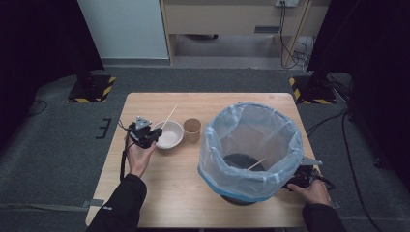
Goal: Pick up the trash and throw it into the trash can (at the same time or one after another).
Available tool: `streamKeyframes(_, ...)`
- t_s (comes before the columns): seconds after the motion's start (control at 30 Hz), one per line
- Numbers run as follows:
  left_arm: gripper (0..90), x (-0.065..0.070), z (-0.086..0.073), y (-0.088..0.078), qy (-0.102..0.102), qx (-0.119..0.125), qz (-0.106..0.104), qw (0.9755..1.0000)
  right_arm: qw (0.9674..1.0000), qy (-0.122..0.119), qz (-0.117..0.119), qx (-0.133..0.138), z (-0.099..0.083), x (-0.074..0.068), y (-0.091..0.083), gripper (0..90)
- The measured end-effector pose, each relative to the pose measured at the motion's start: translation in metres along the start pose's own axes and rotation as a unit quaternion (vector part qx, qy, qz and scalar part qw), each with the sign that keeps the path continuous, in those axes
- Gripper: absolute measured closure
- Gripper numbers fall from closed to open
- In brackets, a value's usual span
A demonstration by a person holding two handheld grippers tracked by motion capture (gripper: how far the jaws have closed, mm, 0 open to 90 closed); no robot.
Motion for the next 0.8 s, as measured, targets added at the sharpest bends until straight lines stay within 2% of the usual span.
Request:
streamKeyframes(0.23, 85.1, -0.001, 0.017, -0.029, 0.0, 0.049, -0.004, 0.9988, 1.0, 0.0, 0.0, 0.0, 0.0, 0.0, 0.0, 2.3)
streamKeyframes(0.37, 85.1, -0.005, 0.027, -0.048, -0.007, 0.084, -0.004, 0.9964, 1.0, 0.0, 0.001, -0.001, 0.0, 0.0, 0.0, 2.1)
streamKeyframes(0.63, 85.2, -0.005, 0.048, -0.08, -0.01, 0.147, -0.009, 0.989, 1.0, -0.001, 0.002, -0.003, 0.0, 0.0, 0.0, 1.3)
streamKeyframes(0.8, 85.1, -0.001, 0.063, -0.1, -0.004, 0.187, -0.015, 0.9822, 1.0, -0.003, 0.002, -0.003, 0.0, 0.0, 0.0, 1.0)
Point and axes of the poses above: each handheld gripper's, and its own axes: y roughly forward along the jaws, z roughly out of its top, x roughly to its right, the point moved 3 cm from there along y, roughly forward along the jaws, and after that the axes turned 12 degrees about y, right-handed, at the moved point
